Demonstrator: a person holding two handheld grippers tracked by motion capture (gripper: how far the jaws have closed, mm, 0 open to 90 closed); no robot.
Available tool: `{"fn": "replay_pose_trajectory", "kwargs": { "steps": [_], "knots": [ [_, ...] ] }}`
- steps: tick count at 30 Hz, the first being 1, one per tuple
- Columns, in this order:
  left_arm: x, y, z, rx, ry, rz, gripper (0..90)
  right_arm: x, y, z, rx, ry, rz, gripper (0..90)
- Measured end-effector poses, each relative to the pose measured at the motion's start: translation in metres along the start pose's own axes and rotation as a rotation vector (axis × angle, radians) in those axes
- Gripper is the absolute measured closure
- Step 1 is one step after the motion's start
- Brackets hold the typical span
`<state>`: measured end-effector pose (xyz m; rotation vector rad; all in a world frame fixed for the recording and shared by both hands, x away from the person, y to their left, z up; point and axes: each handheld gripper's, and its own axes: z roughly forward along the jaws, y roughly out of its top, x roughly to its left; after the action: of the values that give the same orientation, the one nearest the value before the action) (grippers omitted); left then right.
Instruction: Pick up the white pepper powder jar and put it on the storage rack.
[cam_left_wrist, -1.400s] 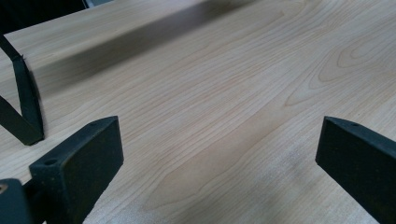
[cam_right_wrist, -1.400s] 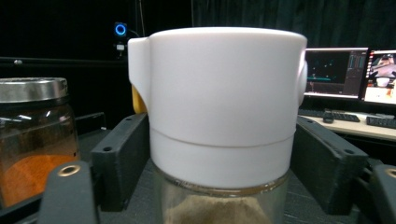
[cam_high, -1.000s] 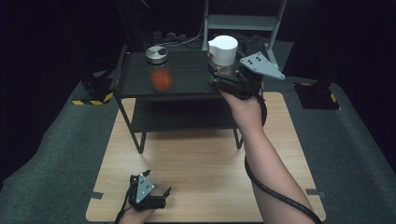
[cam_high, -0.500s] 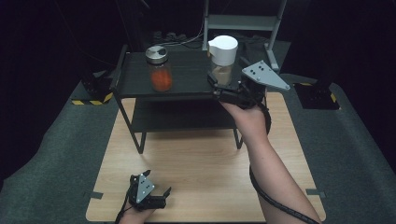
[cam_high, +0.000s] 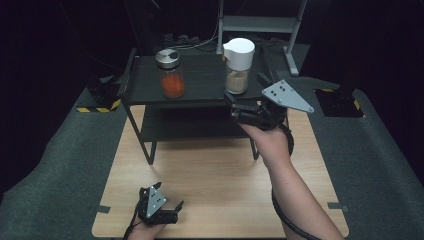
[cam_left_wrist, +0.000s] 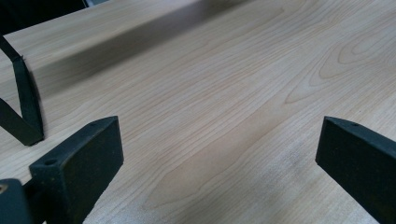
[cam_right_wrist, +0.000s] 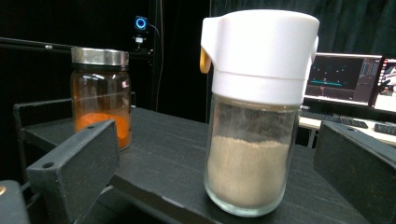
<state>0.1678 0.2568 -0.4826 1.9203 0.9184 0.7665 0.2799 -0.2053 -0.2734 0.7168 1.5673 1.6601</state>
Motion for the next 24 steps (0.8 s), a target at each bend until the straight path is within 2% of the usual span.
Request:
{"fn": "replay_pose_trajectory", "kwargs": {
  "steps": [6,11,19,24],
  "knots": [
    [0.0,0.001,0.0,0.003,-0.002,0.0,0.9,0.001,-0.007,-0.011,0.003,0.011,-0.007,0.0],
    [0.0,-0.001,0.0,-0.004,0.001,0.0,0.9,0.002,-0.021,-0.023,0.009,0.026,-0.012,0.0],
    [0.0,-0.002,-0.001,-0.009,-0.002,0.001,0.9,0.002,-0.056,-0.044,0.05,0.063,-0.013,0.0],
    [0.001,-0.002,-0.001,-0.01,-0.009,0.001,0.9,0.003,-0.086,-0.058,0.086,0.068,-0.036,0.0]
  ]
}}
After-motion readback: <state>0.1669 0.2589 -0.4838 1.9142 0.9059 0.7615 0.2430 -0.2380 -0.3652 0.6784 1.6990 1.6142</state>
